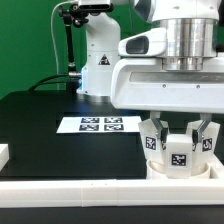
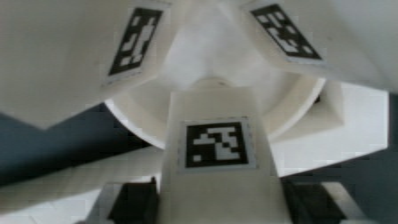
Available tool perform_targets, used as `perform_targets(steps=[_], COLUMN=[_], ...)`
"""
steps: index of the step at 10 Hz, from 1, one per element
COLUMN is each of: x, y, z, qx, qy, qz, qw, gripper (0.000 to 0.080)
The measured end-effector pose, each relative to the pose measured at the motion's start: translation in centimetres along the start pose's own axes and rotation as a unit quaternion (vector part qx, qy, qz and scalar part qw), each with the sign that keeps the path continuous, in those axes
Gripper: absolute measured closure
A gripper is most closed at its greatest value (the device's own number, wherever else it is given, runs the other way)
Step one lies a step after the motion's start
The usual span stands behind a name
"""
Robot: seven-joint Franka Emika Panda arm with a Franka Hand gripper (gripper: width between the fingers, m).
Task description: Assemble stool
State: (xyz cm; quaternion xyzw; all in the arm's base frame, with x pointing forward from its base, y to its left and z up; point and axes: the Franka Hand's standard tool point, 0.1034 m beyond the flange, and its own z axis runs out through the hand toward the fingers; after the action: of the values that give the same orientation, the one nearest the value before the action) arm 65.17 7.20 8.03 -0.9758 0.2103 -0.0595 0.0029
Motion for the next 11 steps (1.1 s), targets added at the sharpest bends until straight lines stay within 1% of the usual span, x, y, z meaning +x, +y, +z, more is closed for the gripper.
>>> perform_targets(steps=[2,6,7,8,9,10,11], x=[0.1,0.0,0.0,0.0,0.0,0.0,0.0], y=[0.3,1.1,1.1,1.1,1.1,1.1,1.1], z=[0.0,0.0,0.0,0.1,0.1,0.1,0.0], qx=[-0.002,-0.013,-0.015,-0.015,-0.015,-0.015,-0.015], qy=[0.001,-0.005,-0.007,-0.006,-0.007,-0.007,-0.007], qz=[0.068,0.202,0.209,0.205,0.205,0.205,0.201], qw=[0.998,0.979,0.978,0.979,0.979,0.979,0.979], gripper=[0.0458,0.0458,0.0458,0.0384,0.0245,0.0245,0.0180])
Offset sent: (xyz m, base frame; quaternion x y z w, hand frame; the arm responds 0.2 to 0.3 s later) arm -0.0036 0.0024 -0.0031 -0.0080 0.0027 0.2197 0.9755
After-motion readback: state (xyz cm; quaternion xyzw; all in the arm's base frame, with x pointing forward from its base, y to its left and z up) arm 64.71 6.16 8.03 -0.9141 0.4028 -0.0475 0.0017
